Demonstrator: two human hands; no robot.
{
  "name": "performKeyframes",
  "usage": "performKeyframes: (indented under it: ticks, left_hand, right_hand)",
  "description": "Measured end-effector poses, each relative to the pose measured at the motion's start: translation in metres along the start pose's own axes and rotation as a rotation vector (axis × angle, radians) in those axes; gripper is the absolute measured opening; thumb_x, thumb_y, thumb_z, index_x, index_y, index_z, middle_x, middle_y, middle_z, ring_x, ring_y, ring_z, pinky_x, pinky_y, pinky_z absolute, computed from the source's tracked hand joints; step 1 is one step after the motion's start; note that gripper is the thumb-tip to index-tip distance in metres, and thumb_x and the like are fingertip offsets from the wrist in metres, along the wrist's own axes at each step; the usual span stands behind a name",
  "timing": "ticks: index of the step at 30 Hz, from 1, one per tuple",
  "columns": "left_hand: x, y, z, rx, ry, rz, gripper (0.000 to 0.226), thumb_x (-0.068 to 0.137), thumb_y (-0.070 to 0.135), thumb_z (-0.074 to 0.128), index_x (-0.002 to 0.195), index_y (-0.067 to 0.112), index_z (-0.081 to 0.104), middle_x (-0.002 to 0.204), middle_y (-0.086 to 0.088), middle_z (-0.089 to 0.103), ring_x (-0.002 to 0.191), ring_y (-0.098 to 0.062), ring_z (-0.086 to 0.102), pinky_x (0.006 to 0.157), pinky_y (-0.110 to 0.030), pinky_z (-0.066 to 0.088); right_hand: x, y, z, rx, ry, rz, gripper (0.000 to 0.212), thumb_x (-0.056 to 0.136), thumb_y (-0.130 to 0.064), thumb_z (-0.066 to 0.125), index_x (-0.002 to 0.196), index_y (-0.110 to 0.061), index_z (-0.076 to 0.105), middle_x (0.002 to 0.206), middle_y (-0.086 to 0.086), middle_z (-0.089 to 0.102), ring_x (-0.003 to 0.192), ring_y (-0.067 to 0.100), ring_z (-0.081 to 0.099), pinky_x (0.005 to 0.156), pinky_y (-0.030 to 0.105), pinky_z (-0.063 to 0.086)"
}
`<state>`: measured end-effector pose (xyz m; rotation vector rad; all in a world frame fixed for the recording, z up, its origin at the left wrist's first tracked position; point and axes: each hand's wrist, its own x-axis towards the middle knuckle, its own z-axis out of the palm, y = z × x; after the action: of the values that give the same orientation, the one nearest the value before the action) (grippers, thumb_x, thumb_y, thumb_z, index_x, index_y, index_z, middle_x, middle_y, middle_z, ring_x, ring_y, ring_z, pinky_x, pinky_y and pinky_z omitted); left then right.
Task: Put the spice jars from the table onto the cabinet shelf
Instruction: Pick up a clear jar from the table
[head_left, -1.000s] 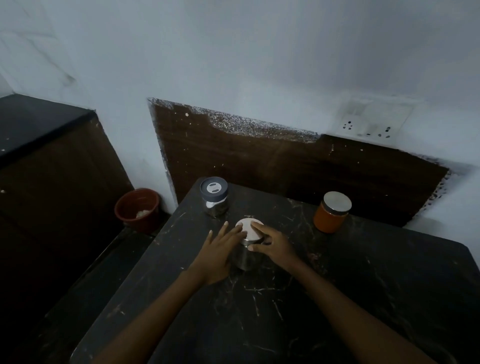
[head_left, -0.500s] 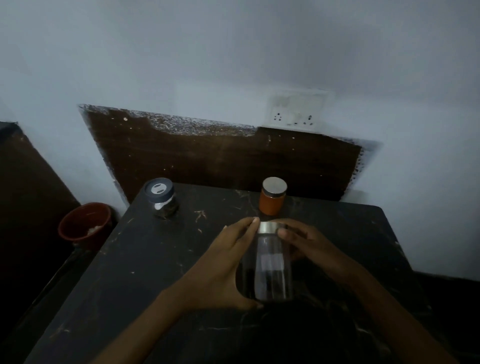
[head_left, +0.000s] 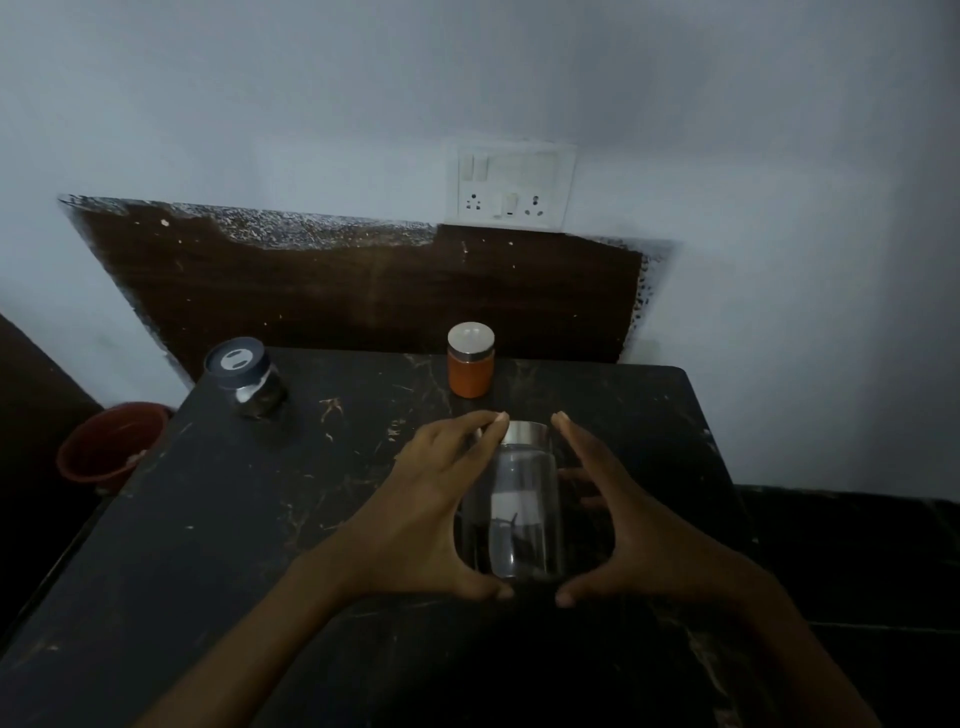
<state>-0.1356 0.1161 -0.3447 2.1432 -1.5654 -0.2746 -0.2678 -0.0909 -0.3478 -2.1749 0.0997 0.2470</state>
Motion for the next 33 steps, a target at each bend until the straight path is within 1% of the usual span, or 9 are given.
performKeyframes:
  ticks: [3, 7, 9, 12, 16, 20, 25, 31, 33]
  left_hand:
    - [0.007, 0.010, 0.008, 0.009, -0.022, 0.000, 0.123, 0.059, 0.074, 0.068, 0.146, 0.039, -0.012, 0.149, 0.024, -0.008, 0.134, 0.005, -0.007, 0.106, -0.022, 0.009]
    - [0.014, 0.018, 0.012, 0.031, -0.020, 0.015, 0.121, 0.059, 0.073, 0.068, 0.144, 0.043, -0.013, 0.149, 0.023, -0.007, 0.133, 0.005, -0.007, 0.102, -0.018, 0.007]
    - [0.018, 0.021, 0.013, 0.045, -0.022, 0.022, 0.122, 0.059, 0.072, 0.069, 0.143, 0.044, -0.015, 0.149, 0.022, -0.006, 0.134, 0.002, -0.005, 0.102, -0.018, 0.007]
    - [0.019, 0.023, 0.013, 0.041, -0.026, 0.026, 0.122, 0.060, 0.072, 0.069, 0.142, 0.046, -0.018, 0.150, 0.022, -0.009, 0.135, 0.001, -0.006, 0.104, -0.019, 0.007]
    - [0.021, 0.023, 0.015, -0.021, -0.061, -0.003, 0.127, 0.060, 0.067, 0.072, 0.137, 0.050, -0.027, 0.145, 0.032, -0.019, 0.134, 0.005, -0.008, 0.109, -0.026, 0.014]
    - [0.023, 0.026, 0.020, -0.166, -0.065, -0.036, 0.131, 0.060, 0.059, 0.077, 0.137, 0.049, -0.029, 0.146, 0.030, -0.025, 0.138, 0.004, -0.004, 0.111, -0.029, 0.028]
    - [0.028, 0.027, 0.020, -0.357, 0.037, -0.040, 0.127, 0.059, 0.051, 0.082, 0.142, 0.050, -0.015, 0.147, 0.026, -0.004, 0.137, 0.006, 0.011, 0.110, -0.029, 0.037]
    - [0.023, 0.026, 0.022, -0.574, 0.084, -0.067, 0.126, 0.058, 0.045, 0.085, 0.145, 0.047, -0.006, 0.149, 0.027, 0.005, 0.137, 0.006, 0.018, 0.106, -0.017, 0.037]
    - [0.024, 0.026, 0.022, -0.590, 0.070, -0.052, 0.128, 0.058, 0.046, 0.084, 0.144, 0.048, -0.010, 0.151, 0.028, -0.002, 0.140, 0.004, 0.011, 0.109, -0.023, 0.035]
  right_hand:
    - [-0.004, 0.003, 0.001, -0.047, -0.012, 0.015, 0.135, 0.052, -0.041, 0.088, 0.126, -0.067, -0.022, 0.150, -0.030, -0.006, 0.136, 0.005, 0.012, 0.108, 0.033, 0.022]
    - [-0.010, 0.009, -0.002, -0.039, 0.026, -0.021, 0.135, 0.055, -0.035, 0.088, 0.129, -0.063, -0.021, 0.150, -0.027, -0.008, 0.141, 0.012, 0.012, 0.106, 0.024, 0.025]
    - [-0.012, 0.011, -0.005, -0.016, 0.051, -0.039, 0.133, 0.055, -0.032, 0.088, 0.128, -0.064, -0.018, 0.146, -0.032, -0.006, 0.138, 0.008, 0.017, 0.098, 0.013, 0.027]
    - [-0.014, 0.011, -0.008, -0.021, 0.073, -0.050, 0.132, 0.055, -0.030, 0.089, 0.132, -0.060, -0.014, 0.138, -0.042, -0.003, 0.132, 0.001, 0.019, 0.095, 0.010, 0.029]
    - [-0.014, 0.010, -0.013, -0.050, 0.068, -0.077, 0.130, 0.055, -0.032, 0.088, 0.128, -0.065, -0.015, 0.130, -0.048, -0.007, 0.120, -0.019, 0.016, 0.089, 0.002, 0.030]
    - [-0.009, 0.005, -0.014, -0.143, 0.075, -0.084, 0.128, 0.055, -0.043, 0.085, 0.122, -0.069, -0.021, 0.133, -0.045, -0.010, 0.129, -0.004, 0.008, 0.106, 0.027, 0.025]
    - [-0.009, 0.002, -0.021, -0.167, 0.102, -0.079, 0.129, 0.050, -0.053, 0.084, 0.125, -0.069, -0.020, 0.126, -0.052, -0.010, 0.129, -0.004, 0.002, 0.106, 0.034, 0.021]
    - [-0.014, 0.007, -0.031, -0.042, 0.054, -0.056, 0.134, 0.049, -0.045, 0.088, 0.127, -0.068, -0.018, 0.123, -0.061, -0.011, 0.122, -0.024, 0.011, 0.090, 0.003, 0.020]
    - [-0.012, 0.005, -0.030, -0.074, 0.084, -0.086, 0.130, 0.051, -0.044, 0.087, 0.128, -0.067, -0.015, 0.132, -0.053, -0.006, 0.120, -0.030, 0.009, 0.089, -0.001, 0.025]
